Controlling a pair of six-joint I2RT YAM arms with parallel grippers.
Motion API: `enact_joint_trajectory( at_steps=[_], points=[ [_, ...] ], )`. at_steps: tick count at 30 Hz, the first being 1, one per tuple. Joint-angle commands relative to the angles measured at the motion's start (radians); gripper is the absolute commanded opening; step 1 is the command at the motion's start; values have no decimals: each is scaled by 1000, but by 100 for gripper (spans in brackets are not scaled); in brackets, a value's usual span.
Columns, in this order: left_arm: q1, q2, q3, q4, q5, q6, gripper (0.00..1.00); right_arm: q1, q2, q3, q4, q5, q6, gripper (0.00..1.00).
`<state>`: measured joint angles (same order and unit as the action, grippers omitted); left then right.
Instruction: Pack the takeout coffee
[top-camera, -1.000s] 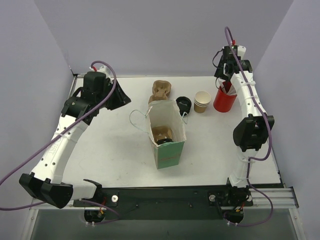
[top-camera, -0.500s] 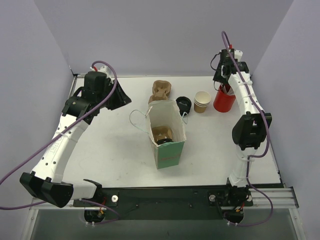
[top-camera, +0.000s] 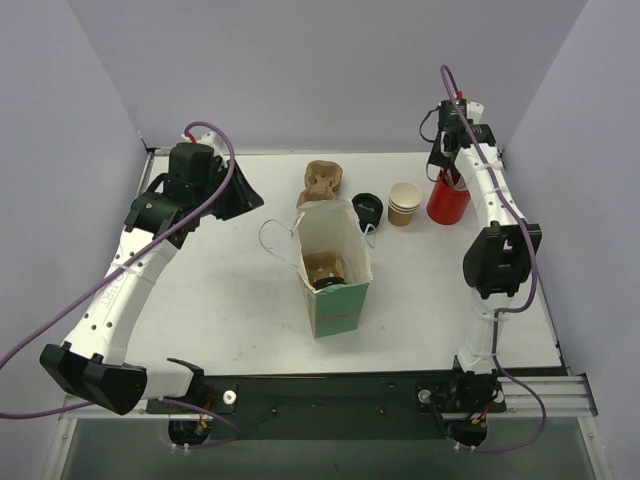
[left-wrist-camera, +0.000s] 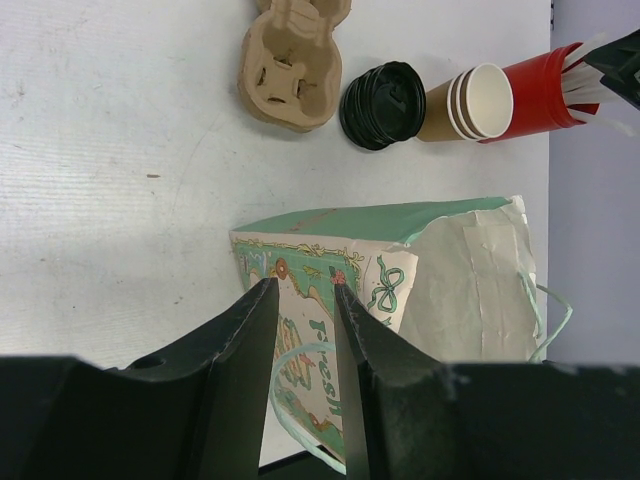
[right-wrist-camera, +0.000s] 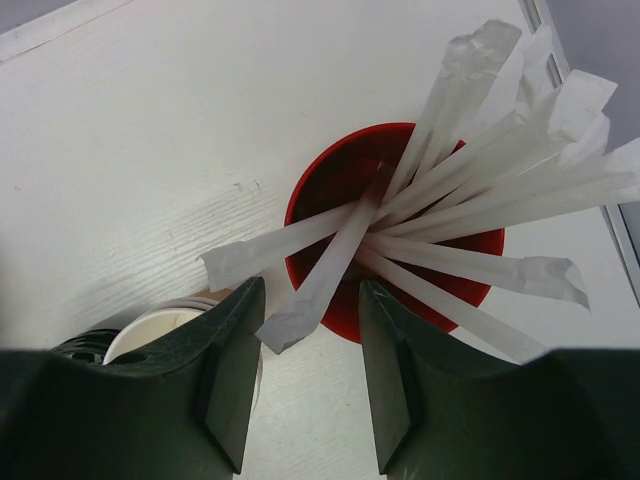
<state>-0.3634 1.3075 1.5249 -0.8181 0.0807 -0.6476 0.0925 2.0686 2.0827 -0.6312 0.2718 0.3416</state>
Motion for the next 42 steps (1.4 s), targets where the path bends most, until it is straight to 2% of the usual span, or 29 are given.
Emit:
enact_joint_trajectory(
  at_steps=[1,8,13,17,21,26,42],
  points=[
    [7,-1,43,48,10,-6,39,1,39,39,2,43,-15,38],
    [7,1,43,46,13,-4,39,0,67,74,2,73,-35,37],
    [6,1,43,46,13,-3,39,0,53,73,2,110,-55,24],
    [6,4,43,50,21,-3,39,-2,50,71,2,127,-73,19],
    [6,-1,38,51,22,-3,39,-4,51,69,2,138,-85,8],
    [6,-10,29,57,25,-4,38,-2,44,70,5,158,-99,0],
    [6,-16,14,79,45,-3,38,38,-64,63,4,213,-141,0]
  ],
)
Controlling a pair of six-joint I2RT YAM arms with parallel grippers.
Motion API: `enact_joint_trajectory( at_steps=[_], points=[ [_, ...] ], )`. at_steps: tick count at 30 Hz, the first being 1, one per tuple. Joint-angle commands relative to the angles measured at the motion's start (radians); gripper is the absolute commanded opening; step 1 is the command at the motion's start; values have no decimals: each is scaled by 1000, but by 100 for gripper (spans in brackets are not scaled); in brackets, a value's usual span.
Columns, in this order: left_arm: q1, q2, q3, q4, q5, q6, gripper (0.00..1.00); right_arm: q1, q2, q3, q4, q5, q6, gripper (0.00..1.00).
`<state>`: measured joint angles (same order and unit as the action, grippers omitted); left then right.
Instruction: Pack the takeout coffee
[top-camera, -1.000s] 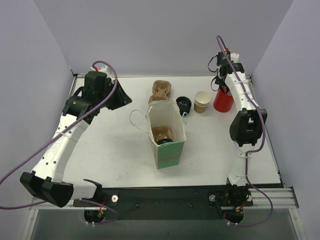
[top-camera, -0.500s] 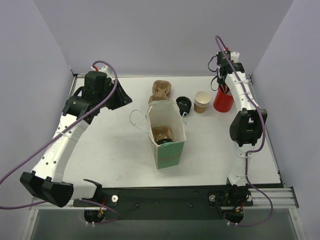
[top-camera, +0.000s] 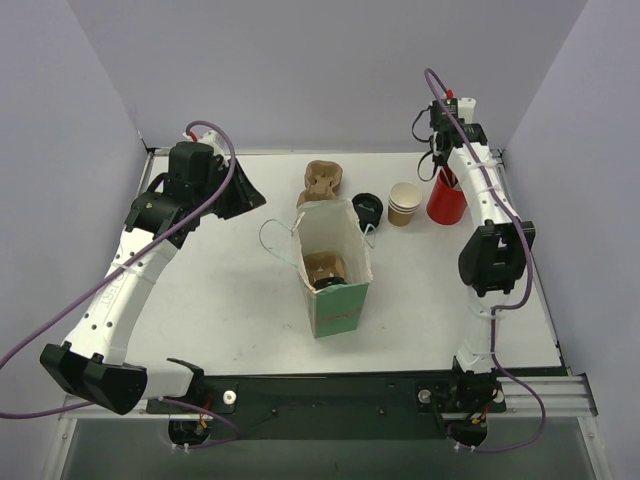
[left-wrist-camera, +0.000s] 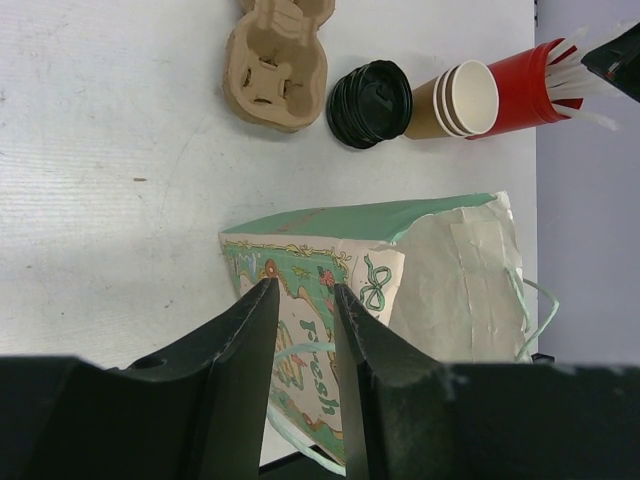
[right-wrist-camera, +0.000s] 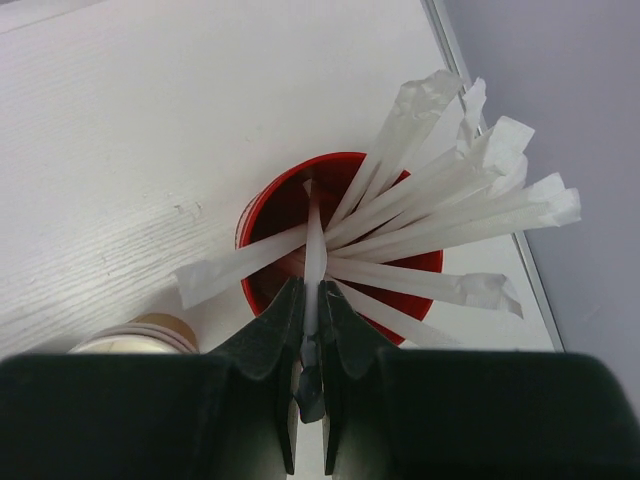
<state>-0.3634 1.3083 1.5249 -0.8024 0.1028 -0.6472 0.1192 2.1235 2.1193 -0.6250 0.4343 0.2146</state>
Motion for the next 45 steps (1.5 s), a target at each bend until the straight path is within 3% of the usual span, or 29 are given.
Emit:
enact_joint_trajectory(
  at_steps=[1,17,26,36,40,45],
  points=[
    [6,-15,11,63,28,-5,39,11,-134,28,-5,49,-12,0],
    [-2,-12,6,68,35,6,38,42,-316,56,-96,43,14,0],
    [-3,-6,3,65,15,9,38,137,-490,59,-180,-20,25,0],
    [11,12,4,66,-31,17,38,206,-714,1,-183,-402,137,0],
    [21,19,0,69,-49,17,38,224,-769,-56,-171,-633,198,0],
    [26,22,6,60,-67,21,38,356,-812,-151,-151,-674,206,0]
  ],
)
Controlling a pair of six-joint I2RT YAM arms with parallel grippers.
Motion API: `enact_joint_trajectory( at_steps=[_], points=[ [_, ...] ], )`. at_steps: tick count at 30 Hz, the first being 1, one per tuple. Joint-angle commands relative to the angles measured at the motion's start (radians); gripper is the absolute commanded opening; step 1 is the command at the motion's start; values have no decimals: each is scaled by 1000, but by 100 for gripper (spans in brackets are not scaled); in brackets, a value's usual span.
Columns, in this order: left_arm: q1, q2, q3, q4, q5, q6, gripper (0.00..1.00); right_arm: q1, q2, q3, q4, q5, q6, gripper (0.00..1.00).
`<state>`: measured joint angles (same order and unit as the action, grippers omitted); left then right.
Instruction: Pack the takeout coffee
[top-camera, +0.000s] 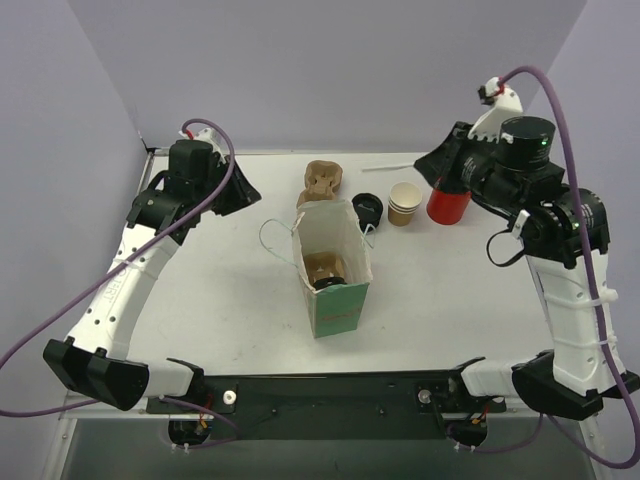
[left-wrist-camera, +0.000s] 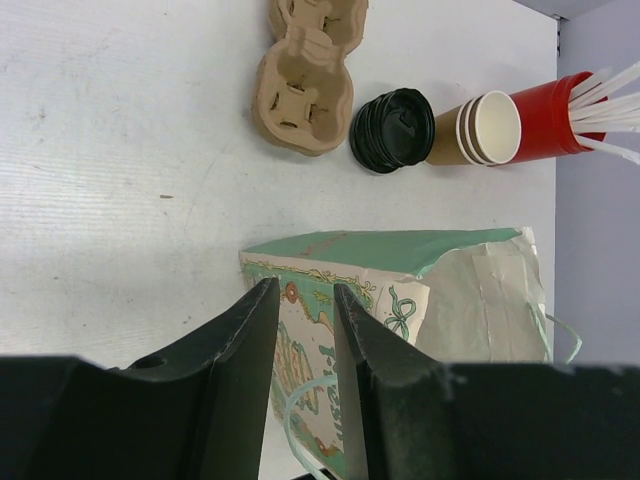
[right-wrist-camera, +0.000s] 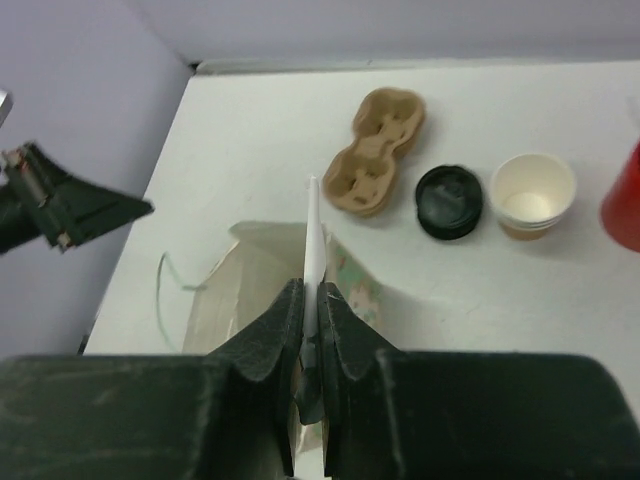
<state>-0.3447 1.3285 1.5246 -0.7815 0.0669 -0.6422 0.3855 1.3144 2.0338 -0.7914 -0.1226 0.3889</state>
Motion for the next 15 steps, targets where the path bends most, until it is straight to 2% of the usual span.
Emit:
enact_joint_trajectory(
  at_steps=[1,7,13,15],
  points=[
    [7,1,9,37,-33,18,38,110,-7,-78,14,-112,30,0],
    [9,-5,-23,39,-49,16,38,239,2,-190,11,-78,18,0],
    [10,-9,-57,48,-59,15,39,308,66,-248,38,-22,-7,1],
    [12,-6,-57,47,-59,19,39,323,103,-235,34,-2,-15,8]
  ],
)
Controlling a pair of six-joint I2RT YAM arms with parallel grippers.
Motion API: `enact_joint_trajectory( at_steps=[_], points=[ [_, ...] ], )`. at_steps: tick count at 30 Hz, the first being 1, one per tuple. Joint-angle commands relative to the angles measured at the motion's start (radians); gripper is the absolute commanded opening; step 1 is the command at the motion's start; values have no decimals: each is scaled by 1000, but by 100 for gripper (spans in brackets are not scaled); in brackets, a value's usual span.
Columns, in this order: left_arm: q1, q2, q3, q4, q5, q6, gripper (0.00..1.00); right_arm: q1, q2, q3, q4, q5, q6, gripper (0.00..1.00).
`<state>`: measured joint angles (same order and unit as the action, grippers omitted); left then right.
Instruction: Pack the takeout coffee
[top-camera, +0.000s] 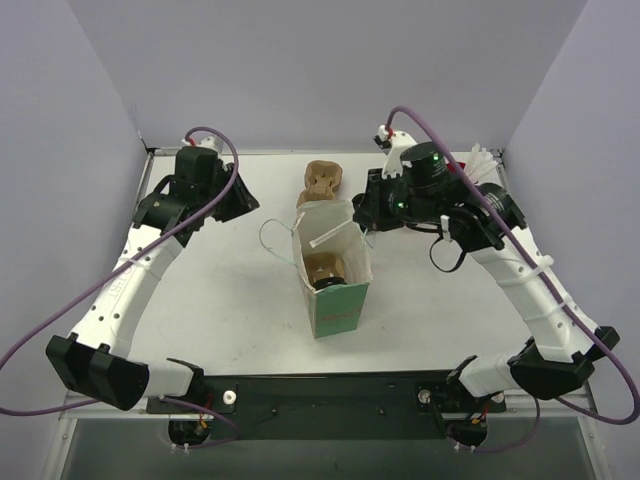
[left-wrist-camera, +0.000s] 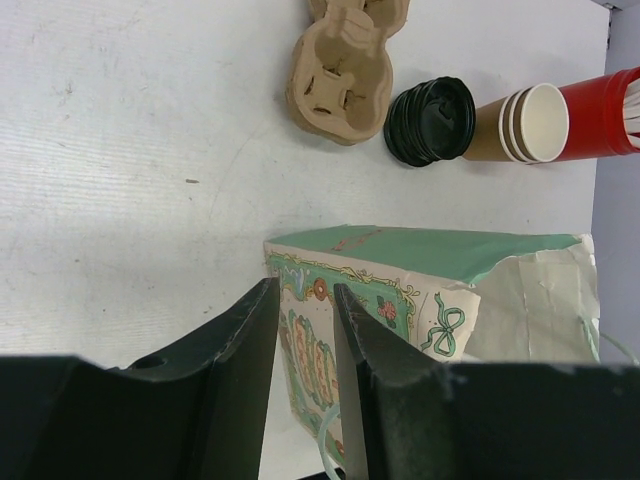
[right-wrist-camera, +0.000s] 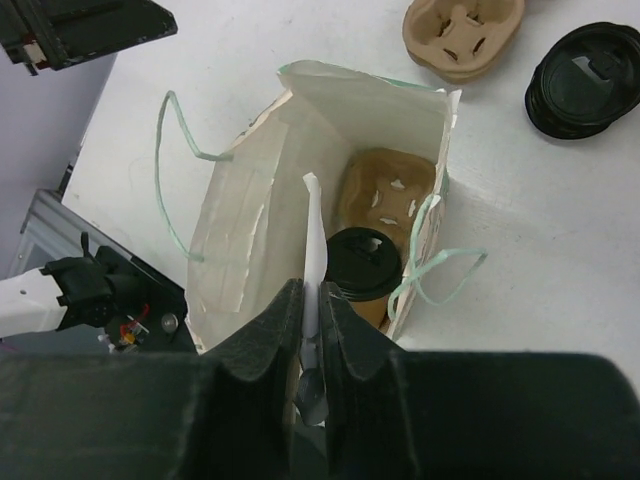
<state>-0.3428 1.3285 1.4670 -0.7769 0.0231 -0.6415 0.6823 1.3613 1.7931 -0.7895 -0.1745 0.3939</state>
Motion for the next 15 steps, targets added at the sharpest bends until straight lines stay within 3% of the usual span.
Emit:
enact_joint_trajectory(
  at_steps=[1,4,10,12,15],
  points=[
    [11,-5,1,39,-15,20,39,29,68,23,24,68,-26,11],
    [14,-2,1,42,-15,22,39,40,107,51,-17,84,-39,27],
    [18,14,3,39,-15,29,38,43,136,60,-34,90,-53,37],
    [19,18,3,39,-15,31,39,43,136,77,-36,105,-55,51],
    [22,23,1,37,-17,31,39,42,125,112,-47,145,-58,64]
  ],
)
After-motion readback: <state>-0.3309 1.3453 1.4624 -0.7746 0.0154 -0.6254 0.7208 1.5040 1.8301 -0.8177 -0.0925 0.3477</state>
